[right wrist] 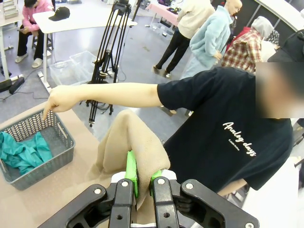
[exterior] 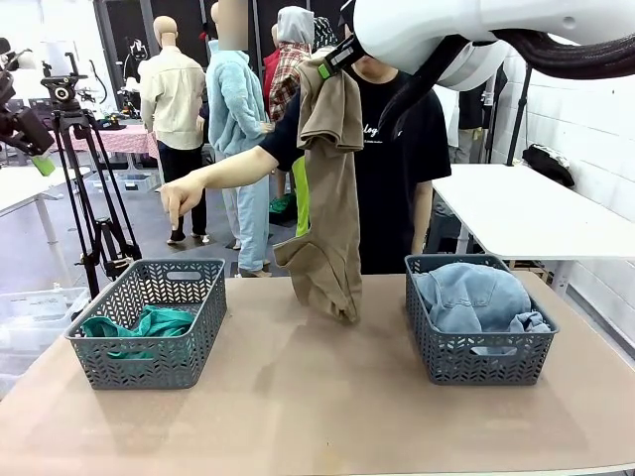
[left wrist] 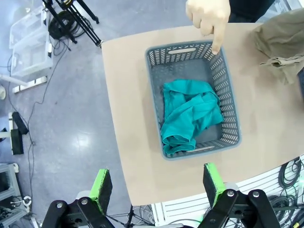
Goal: Sort the tops and bottoms.
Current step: Sort the clothes according to human instructions.
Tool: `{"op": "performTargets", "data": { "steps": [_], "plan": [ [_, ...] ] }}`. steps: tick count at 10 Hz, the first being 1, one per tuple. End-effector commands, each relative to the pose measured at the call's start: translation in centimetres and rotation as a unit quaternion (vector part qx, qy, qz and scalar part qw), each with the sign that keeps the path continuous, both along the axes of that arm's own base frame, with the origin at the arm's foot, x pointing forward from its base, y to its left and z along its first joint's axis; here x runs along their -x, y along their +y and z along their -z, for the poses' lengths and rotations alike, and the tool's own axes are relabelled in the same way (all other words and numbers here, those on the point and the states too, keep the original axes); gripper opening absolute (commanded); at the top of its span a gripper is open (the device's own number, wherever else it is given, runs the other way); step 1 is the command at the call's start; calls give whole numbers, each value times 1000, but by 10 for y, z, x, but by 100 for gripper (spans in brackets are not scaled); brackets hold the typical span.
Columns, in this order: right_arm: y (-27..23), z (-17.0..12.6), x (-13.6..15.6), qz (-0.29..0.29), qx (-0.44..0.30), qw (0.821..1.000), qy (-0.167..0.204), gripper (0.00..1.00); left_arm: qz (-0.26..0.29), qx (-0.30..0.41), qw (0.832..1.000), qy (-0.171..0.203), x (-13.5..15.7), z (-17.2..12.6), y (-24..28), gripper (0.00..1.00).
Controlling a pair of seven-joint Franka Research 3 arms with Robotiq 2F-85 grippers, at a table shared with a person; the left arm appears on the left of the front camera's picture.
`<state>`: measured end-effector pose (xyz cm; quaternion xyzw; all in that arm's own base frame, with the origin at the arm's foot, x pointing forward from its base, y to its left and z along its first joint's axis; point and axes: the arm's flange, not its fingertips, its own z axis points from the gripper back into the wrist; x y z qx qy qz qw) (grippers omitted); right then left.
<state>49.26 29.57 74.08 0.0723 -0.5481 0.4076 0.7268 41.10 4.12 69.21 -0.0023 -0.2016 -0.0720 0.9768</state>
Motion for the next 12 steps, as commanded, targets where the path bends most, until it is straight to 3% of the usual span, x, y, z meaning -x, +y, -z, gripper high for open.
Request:
{"op": "performTargets", "data": {
  "steps": [1,5,9,12],
  "plan": [
    [0,0,0,0,0,1000,0,0,1,-2,1000,-5,1,-3,2,100],
    [73,-54,-15,-140,-49,987,-66,0,1,-2,1000,-5,1,-3,2,100],
    [148,-105,-34,-215,-54,965,-142,0,1,-2,1000,-5,1,-3,2,100],
    [200,-122,-42,-276,-100,942,-164,0,1,-2,1000,-5,1,-3,2,100]
  ]
}}
